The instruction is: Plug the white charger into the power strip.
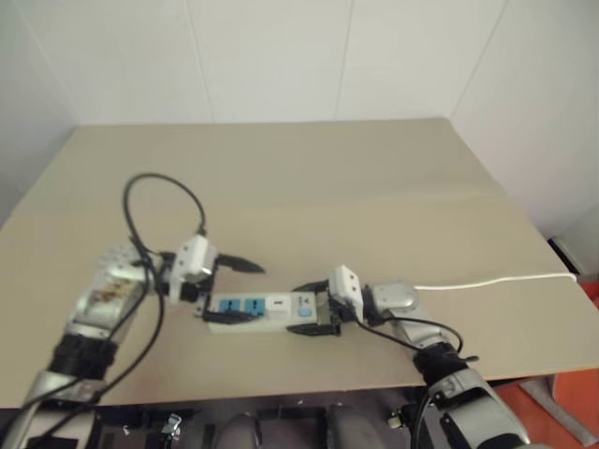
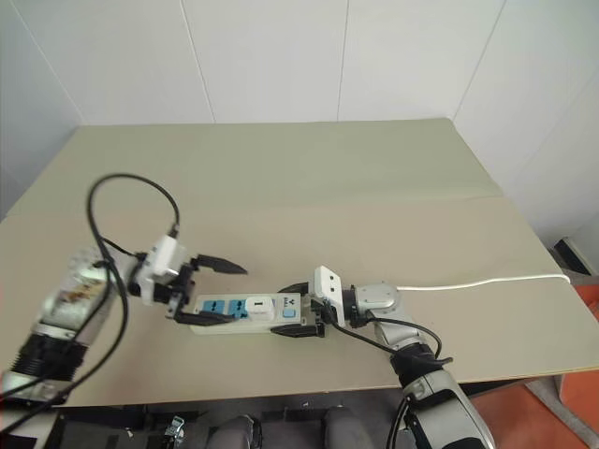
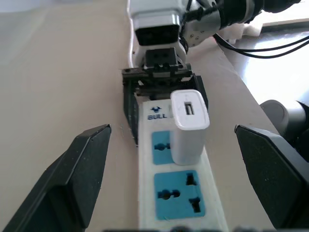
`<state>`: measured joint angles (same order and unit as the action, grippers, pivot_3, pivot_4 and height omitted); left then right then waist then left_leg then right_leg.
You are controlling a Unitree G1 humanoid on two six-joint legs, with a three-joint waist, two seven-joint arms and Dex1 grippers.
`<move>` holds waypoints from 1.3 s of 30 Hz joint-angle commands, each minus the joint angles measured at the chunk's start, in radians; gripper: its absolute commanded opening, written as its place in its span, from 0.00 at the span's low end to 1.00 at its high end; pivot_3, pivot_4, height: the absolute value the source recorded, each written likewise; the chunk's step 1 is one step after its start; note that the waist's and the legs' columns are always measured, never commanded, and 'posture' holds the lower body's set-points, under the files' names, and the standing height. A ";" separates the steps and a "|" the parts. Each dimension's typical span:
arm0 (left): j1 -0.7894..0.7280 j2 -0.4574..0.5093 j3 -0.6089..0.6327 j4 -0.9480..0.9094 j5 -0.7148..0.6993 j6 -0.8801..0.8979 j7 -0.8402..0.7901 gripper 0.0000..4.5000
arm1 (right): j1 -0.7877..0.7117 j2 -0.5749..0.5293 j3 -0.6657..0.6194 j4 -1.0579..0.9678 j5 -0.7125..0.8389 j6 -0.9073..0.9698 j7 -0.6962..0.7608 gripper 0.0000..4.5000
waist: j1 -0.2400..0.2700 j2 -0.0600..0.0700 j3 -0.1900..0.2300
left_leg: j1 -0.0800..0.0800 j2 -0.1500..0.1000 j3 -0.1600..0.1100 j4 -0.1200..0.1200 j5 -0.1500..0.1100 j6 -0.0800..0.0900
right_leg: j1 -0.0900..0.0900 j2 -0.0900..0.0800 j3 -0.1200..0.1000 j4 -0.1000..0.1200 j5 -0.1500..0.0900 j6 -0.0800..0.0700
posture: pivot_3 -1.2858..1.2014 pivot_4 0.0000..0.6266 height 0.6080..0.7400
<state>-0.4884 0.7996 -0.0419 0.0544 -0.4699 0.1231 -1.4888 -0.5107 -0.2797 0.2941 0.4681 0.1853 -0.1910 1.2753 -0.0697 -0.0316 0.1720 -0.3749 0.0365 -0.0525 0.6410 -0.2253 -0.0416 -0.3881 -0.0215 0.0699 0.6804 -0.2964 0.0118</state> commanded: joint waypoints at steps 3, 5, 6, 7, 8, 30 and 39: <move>-0.031 0.016 0.136 -0.090 -0.108 0.081 0.064 1.00 | 0.040 -0.028 0.013 -0.020 -0.011 0.035 0.024 0.99 | 0.002 0.000 0.000 | -0.001 -0.001 0.000 0.000 0.000 0.000 | 0.000 -0.002 0.000 -0.001 -0.002 0.003 | 0.52 0.24 1.00; 0.007 0.008 0.179 -0.116 -0.102 0.080 0.133 1.00 | 0.063 -0.060 -0.016 -0.097 0.010 0.065 0.009 0.99 | 0.004 0.000 0.000 | -0.002 -0.002 0.000 0.000 0.000 0.000 | 0.000 -0.002 0.000 -0.002 -0.002 0.003 | 0.52 0.24 1.00; 0.023 0.007 0.193 -0.128 -0.100 0.080 0.155 1.00 | 0.073 -0.074 -0.027 -0.128 0.017 0.074 0.003 0.99 | 0.005 0.000 0.000 | -0.002 -0.002 0.000 0.000 0.000 0.000 | 0.000 -0.003 0.000 -0.002 -0.002 0.003 | 0.52 0.24 1.00; 0.058 0.010 0.217 -0.154 -0.106 0.088 0.175 1.00 | 0.095 -0.101 -0.051 -0.186 0.032 0.095 -0.010 0.99 | 0.008 0.000 0.000 | -0.003 -0.002 0.000 0.000 0.000 0.000 | -0.001 -0.003 -0.001 -0.002 -0.001 0.003 | 0.52 0.24 1.00; 0.083 0.013 0.232 -0.176 -0.113 0.095 0.188 1.00 | 0.111 -0.122 -0.067 -0.226 0.044 0.112 -0.016 0.99 | 0.010 0.001 0.001 | -0.005 -0.002 -0.001 0.000 0.000 0.001 | -0.001 -0.003 -0.001 -0.003 -0.001 0.002 | 0.52 0.24 1.00; 0.705 0.111 0.725 -0.491 -0.130 0.212 0.352 1.00 | 0.446 -0.499 -0.505 -0.642 0.294 0.336 -0.117 0.99 | 0.027 -0.001 0.010 | -0.009 -0.002 0.001 0.002 -0.001 0.001 | -0.004 -0.005 -0.001 -0.005 -0.002 0.004 | 0.52 0.24 1.00; 0.720 0.099 0.697 -0.515 -0.126 0.217 0.383 1.00 | 0.436 -0.503 -0.491 -0.633 0.283 0.335 -0.114 0.99 | 0.027 -0.001 0.010 | -0.010 -0.003 0.001 0.002 -0.001 0.001 | -0.004 -0.005 -0.001 -0.006 -0.001 0.003 | 0.52 0.24 1.00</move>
<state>0.2302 0.8990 0.6476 -0.4302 -0.5873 0.3384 -1.1109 -0.0655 -0.7664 -0.1814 -0.1527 0.4542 0.1411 1.1565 -0.0430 -0.0327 0.1824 -0.3849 0.0340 -0.0515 0.6425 -0.2262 -0.0404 -0.3920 -0.0268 0.0690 0.6745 -0.2977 0.0144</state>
